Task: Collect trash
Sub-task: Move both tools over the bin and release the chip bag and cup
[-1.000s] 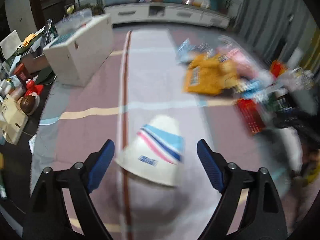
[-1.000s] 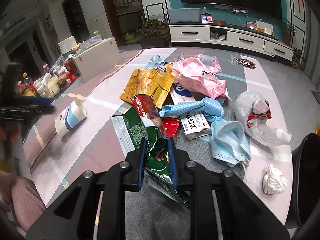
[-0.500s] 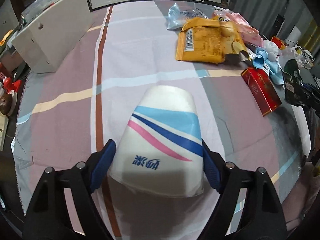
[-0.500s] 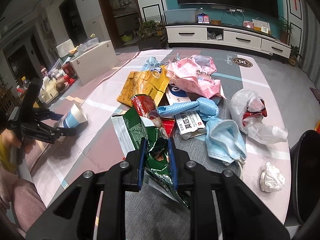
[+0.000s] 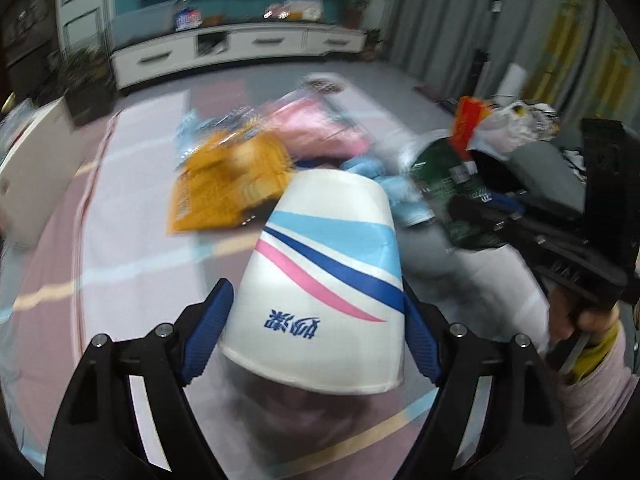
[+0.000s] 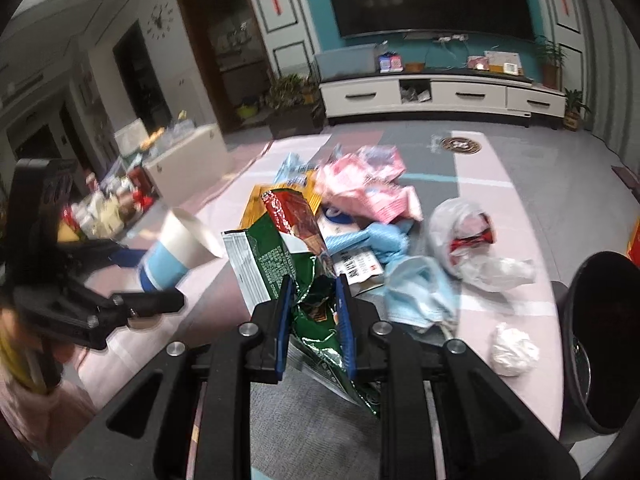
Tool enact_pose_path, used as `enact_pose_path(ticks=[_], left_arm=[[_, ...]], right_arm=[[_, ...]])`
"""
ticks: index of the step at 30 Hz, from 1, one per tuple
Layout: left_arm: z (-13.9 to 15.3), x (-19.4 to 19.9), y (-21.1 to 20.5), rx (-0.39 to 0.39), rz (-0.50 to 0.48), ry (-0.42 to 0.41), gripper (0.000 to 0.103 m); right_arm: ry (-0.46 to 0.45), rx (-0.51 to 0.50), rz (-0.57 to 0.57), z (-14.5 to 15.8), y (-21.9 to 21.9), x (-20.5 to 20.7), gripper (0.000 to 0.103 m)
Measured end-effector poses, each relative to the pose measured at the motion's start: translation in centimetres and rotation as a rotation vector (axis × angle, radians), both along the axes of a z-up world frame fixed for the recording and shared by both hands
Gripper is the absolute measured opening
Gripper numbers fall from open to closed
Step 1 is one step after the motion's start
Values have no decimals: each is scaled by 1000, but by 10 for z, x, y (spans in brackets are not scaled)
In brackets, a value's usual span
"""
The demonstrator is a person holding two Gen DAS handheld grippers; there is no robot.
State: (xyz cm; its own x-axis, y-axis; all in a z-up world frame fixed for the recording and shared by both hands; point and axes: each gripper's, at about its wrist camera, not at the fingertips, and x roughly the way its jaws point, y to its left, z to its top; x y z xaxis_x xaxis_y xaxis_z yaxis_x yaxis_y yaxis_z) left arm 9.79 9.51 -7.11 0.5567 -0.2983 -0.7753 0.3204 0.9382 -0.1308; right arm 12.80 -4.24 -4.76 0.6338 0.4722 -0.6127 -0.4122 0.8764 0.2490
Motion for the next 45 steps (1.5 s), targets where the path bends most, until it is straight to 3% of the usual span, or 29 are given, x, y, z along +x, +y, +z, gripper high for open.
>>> enact_pose_path(ticks=[3,10,17,23,26,31,38,45], left_arm=[[8,3,-36,-5,-41,-38,80],[11,19,-105,-45,-125,-27,80],[18,42,-184,-111,-258,4,81],[8,68,-253,-183,-321,43,81],[-4,81,-278,-205,-319,76,81],[-25,98,-307,-231,-299,143,81],[-52,113,-332,-202,-301,215,83],[-64,123,-342,-198,-294,252,86]], right_arm=[[-26,35,-56,9,-24,-5,22],[-54,101,-219,18,-92,-14,22],[-60,121,-483,15,-178,-29,22],[2,94,-652,-4,-221,-32,22],[59,157,-710,-19,-242,-30,22],[155,262,-796,-45,-266,-22,22],[242,388,-883,-67,-288,-17,26],[287,460,-944,-77,-299,-21,47]])
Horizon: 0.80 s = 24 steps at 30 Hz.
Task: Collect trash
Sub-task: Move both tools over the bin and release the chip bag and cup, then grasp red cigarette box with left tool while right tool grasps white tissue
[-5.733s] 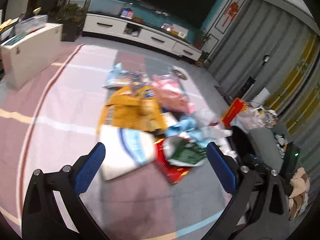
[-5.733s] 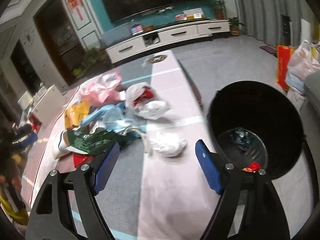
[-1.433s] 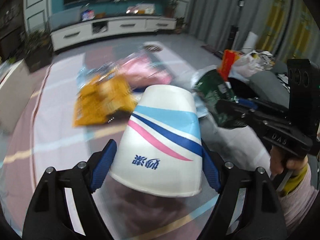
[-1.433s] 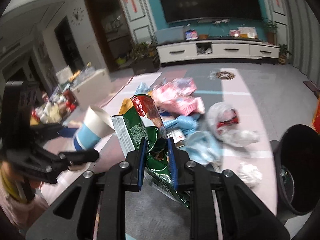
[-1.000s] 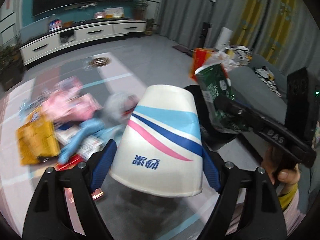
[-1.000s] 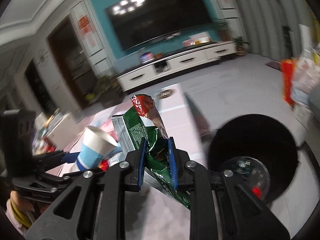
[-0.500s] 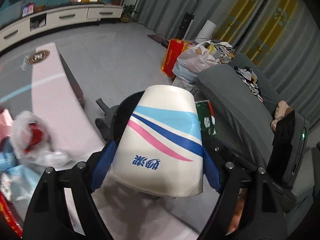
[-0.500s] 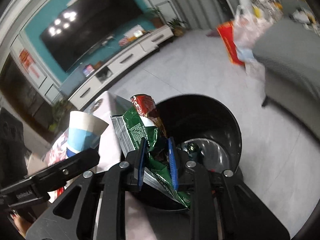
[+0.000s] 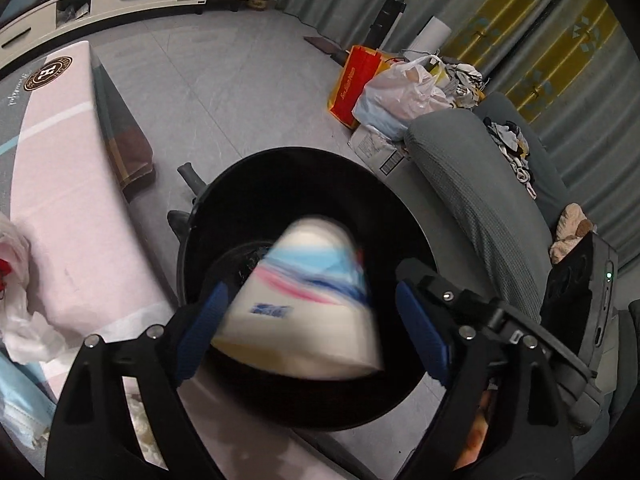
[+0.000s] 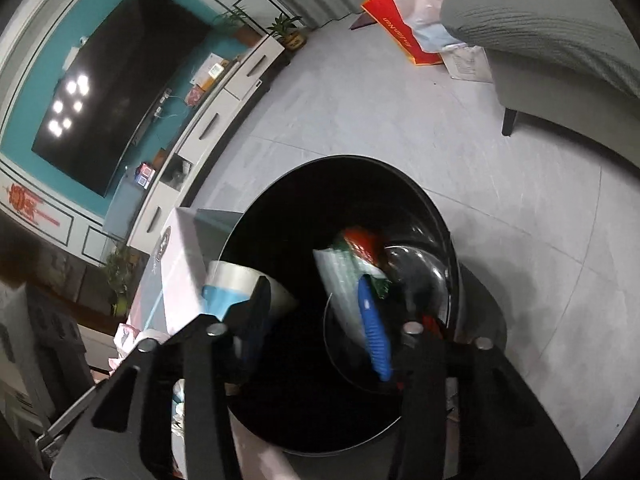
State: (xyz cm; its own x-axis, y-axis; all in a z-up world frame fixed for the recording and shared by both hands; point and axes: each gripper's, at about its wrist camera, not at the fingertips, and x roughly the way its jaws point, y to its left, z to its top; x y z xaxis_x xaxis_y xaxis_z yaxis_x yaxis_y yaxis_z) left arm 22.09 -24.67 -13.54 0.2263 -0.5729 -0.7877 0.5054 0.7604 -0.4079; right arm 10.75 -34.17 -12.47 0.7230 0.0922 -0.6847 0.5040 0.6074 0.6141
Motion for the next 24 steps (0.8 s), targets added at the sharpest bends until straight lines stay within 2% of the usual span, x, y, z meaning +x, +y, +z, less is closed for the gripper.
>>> enact_pose_path(ticks=[6,15,21,24], left_arm=[[7,-5,5,-11,-5,-31,89],[41,-41,39,7,0,-169,94],[71,-66,92,-37,36,-249,100],[79,-72,126,-6,98,-271,100]], right_arm=[[-5,-2,-21,5,-5,-4,51],[-61,-48,54,24,13,4,54],[-115,-88,129,41,40,11,57],[-129,-112,208,47,62,20,59]])
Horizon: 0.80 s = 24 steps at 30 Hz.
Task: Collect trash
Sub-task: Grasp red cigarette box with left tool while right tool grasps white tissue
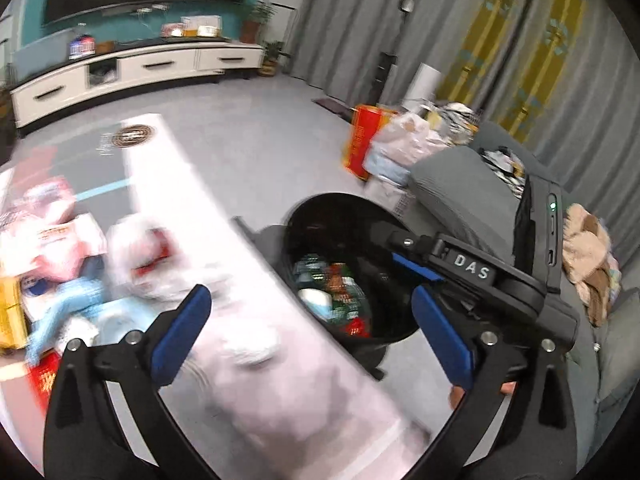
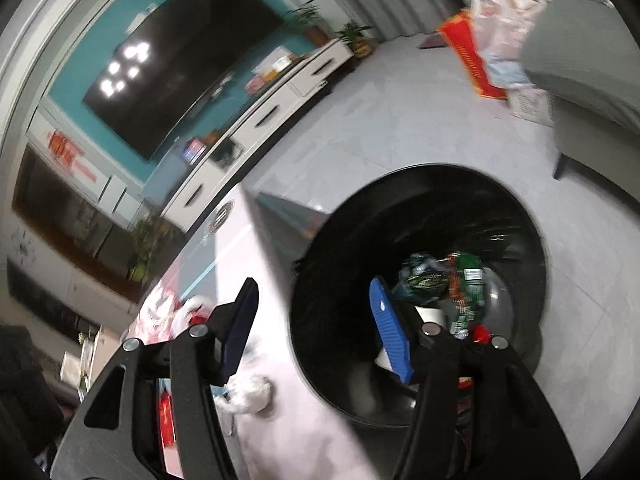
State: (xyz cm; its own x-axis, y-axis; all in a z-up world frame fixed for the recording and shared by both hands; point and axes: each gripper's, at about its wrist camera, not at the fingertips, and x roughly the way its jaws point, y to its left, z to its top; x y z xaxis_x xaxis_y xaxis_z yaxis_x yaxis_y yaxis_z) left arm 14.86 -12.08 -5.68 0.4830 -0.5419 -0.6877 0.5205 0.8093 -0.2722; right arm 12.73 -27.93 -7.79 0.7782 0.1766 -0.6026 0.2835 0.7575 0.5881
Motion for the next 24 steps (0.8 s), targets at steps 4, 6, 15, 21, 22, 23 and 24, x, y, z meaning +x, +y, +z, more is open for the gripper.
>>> enact_pose_path(ticks=[4,6,15,21,22,23,24], left_arm=[[3,-10,48,78,118,-42,100],[2,-13,69,110,156,-46,100],[-48,-18,169,136,317,47,100],[-61,-14,194,139,372,96,100],[-61,-14,193,141,367,87,100],[-60,-14,191,142,366,77,100],[-60,-14,186,145,366,73,100]], right_arm=[[3,-48,140,5,38,15,61],[0,-93,203,8,56,18,61],[10,-376,397,9,126,16,62],[68,-522,454,-9,140,13,62],[70,-526,457,-11,141,13,62],[74,-531,457,-12,141,14,62],[78,-531,458,-13,142,15,62]])
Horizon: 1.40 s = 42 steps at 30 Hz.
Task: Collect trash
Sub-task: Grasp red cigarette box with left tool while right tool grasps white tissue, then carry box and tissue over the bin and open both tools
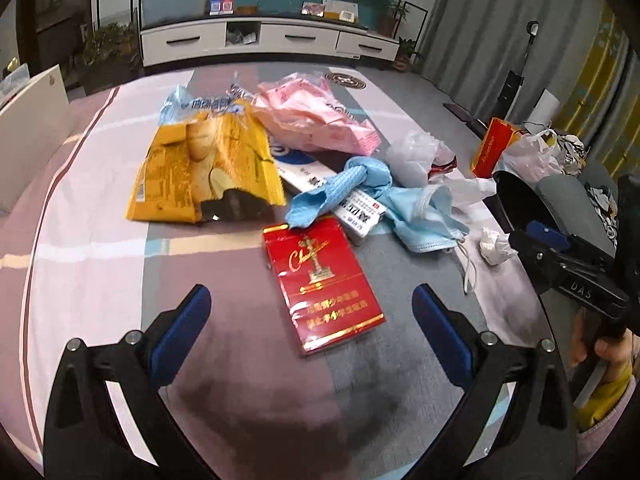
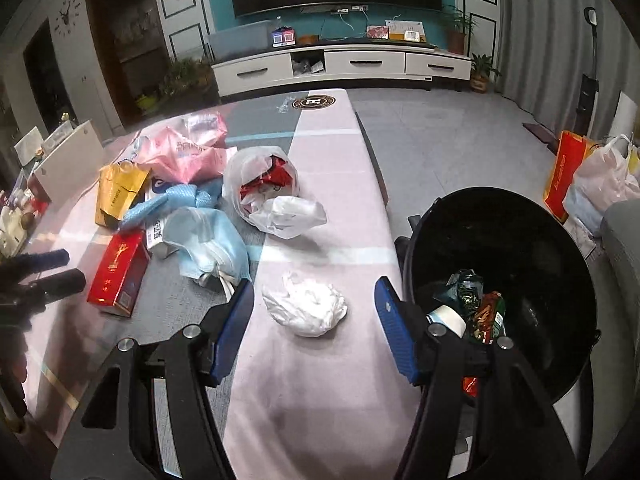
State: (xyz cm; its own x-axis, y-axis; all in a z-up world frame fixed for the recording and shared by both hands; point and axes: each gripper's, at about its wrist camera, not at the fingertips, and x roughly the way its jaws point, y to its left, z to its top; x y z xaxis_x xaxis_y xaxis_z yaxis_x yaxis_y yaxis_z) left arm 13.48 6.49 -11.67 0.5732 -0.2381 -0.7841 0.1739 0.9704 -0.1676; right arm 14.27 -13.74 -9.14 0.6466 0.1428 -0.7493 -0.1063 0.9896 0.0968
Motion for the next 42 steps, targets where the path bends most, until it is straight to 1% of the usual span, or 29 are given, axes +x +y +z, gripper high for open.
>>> enact_pose_path(ticks=[3,7,10,13,14,16,17,18,19,20,21,22,24,25,27,32,37,42], left_arm=[[-5,4,-9,9,-8,10,100],[-16,7,-22,70,2,13,100],[-28,9,-26,109,21,35,100],[-37,10,-28,110,25,50,100],[-39,10,-29,114,28,49,98],[-40,10,-29,106,29,47,88],[-41,9,-28,101,31,47,81],[-40,9,-27,104,35,39,76],[-40,9,-27,101,36,38,73],[-39,8,-26,99,40,36,65],[-39,8,-24,101,42,36,62],[-39,7,-23,98,41,41,62],[-38,7,-21,88,37,43,62],[-37,5,-21,83,31,43,62],[-35,3,-21,76,20,49,62],[-23,-11,-20,41,-37,61,61],[-2,-33,-22,13,-78,20,60],[9,-45,-28,-9,-100,-8,60]], right_arm=[[14,-9,5,-4,6,4,62],[28,-44,19,-9,14,9,62],[39,-57,18,-13,16,10,62],[60,-69,15,-19,15,13,62],[64,-70,14,-21,15,13,62],[74,-67,16,-24,14,14,62],[78,-65,18,-25,13,14,62],[79,-68,18,-26,14,14,60],[80,-71,24,-26,15,14,58],[86,-74,31,-27,17,13,53],[92,-79,35,-29,18,13,49],[97,-85,39,-30,19,14,47],[101,-110,44,-32,22,13,37],[98,-117,46,-32,22,12,36],[98,-101,46,-31,21,12,31],[97,-27,64,-25,17,8,30],[69,51,85,-12,15,0,30],[41,93,94,-2,15,-10,30]])
